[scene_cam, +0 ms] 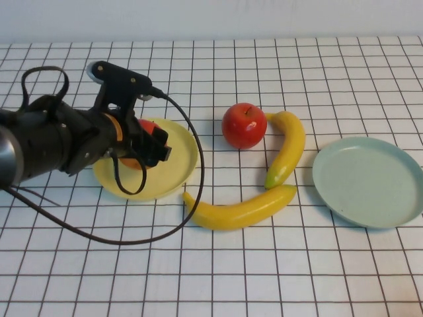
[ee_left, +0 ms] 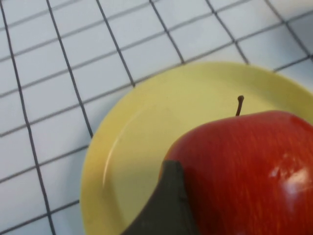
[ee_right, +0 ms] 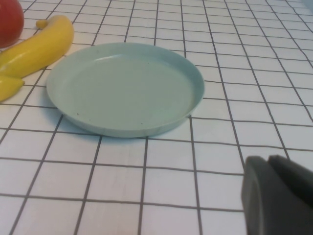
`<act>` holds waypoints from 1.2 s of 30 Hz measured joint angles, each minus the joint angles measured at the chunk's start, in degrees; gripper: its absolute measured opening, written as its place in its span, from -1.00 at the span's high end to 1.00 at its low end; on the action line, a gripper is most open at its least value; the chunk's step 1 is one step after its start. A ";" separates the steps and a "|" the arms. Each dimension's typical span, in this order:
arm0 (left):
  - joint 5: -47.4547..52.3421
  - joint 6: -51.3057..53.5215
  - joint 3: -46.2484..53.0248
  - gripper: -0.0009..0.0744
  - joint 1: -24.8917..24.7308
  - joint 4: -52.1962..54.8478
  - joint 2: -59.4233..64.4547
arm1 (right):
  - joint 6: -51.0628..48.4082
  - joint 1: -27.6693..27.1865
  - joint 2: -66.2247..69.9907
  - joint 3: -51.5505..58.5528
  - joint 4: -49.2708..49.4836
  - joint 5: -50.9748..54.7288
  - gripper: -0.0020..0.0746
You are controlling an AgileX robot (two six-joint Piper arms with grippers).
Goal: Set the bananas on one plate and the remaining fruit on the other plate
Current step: Put one type of fruit in the left plate
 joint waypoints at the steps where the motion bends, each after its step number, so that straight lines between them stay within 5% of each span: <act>1: 0.47 0.00 0.00 -0.57 0.11 0.41 0.58 | 0.00 0.00 0.00 0.00 0.00 0.00 0.99; 9: 1.55 -0.10 0.09 -0.58 3.13 1.75 2.18 | 0.00 0.00 0.00 0.00 0.00 0.00 0.99; 13: 0.07 -0.10 0.09 -0.79 4.28 1.83 2.18 | 0.00 0.00 0.00 0.00 0.00 0.00 0.99; 27: -3.59 -0.10 0.09 -0.80 3.73 1.87 -3.09 | 0.00 0.00 0.00 0.00 0.00 0.00 0.99; 36: -7.91 -2.08 -0.90 -0.80 -3.17 1.97 -7.78 | 0.00 0.00 0.00 0.00 0.00 0.00 0.99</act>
